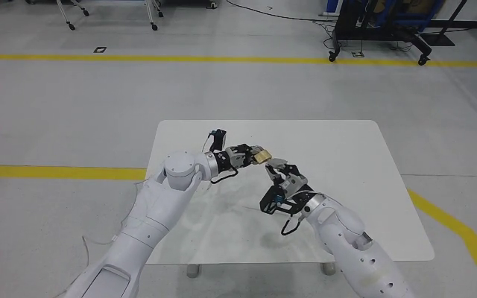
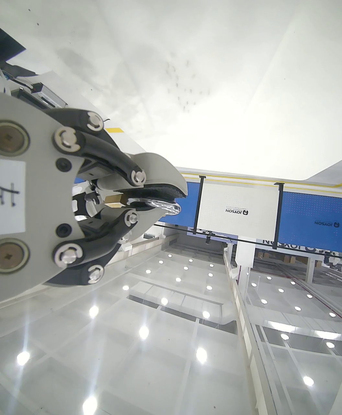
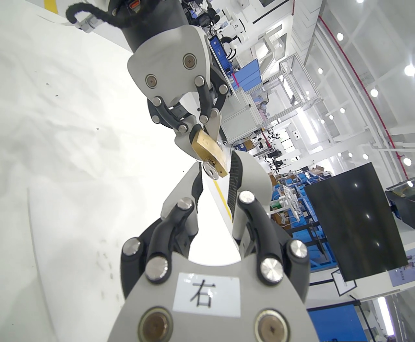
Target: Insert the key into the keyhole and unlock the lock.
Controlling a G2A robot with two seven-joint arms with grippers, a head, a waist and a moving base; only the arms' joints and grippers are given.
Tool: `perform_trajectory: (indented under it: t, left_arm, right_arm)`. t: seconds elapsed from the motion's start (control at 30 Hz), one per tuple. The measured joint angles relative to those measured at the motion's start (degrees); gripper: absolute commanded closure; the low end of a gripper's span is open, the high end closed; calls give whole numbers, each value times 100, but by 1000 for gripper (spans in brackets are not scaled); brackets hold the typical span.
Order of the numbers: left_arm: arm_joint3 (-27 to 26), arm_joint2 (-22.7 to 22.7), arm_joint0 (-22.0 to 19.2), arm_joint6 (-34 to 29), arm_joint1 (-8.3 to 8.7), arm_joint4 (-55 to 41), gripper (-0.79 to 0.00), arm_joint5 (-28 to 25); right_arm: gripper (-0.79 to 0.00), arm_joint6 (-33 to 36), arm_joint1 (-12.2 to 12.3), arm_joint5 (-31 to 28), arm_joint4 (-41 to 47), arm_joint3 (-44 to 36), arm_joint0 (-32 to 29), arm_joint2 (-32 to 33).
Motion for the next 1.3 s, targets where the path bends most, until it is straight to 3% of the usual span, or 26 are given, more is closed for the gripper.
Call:
perform_trajectory:
  t: [0.2, 0.4, 0.63, 0.93, 0.97, 1.0, 1.03, 1.07, 1.1, 1.3]
  left_arm:
    - [-18, -22, 11, -2, 6, 34, 0, -6]
    - [-74, -24, 37, 37, 14, 151, 0, -59]
    - [-235, 43, 74, 98, 35, 574, 0, -310]
    - [-425, -24, 196, 275, 67, 824, 0, -498]
    - [-438, -28, 205, 281, 69, 838, 0, -508]
    - [-447, -32, 211, 283, 71, 848, 0, -512]
    - [-455, -38, 217, 285, 72, 857, 0, -512]
    - [-460, -41, 219, 286, 73, 863, 0, -508]
    - [-464, -44, 219, 286, 74, 868, 0, -500]
    - [-444, -61, 201, 243, 70, 836, 0, -455]
  right_arm:
    - [0, 42, -29, -36, 95, 105, 74, -69]
    - [0, -201, -37, -365, 775, 258, 111, 65]
    - [0, -1196, 1, -1562, 2592, 833, 233, 559]
    - [0, -1672, 54, -2428, 3432, 1292, 304, 831]
    - [-83, -1713, 57, -2482, 3473, 1323, 311, 833]
    - [-299, -1748, 60, -2525, 3504, 1357, 323, 838]
    - [-391, -1782, 64, -2558, 3518, 1396, 342, 843]
    - [-699, -1808, 66, -2575, 3514, 1413, 356, 843]
    - [-785, -1844, 70, -2590, 3488, 1419, 371, 840]
    - [-785, -1912, 121, -2196, 2627, 1176, 310, 831]
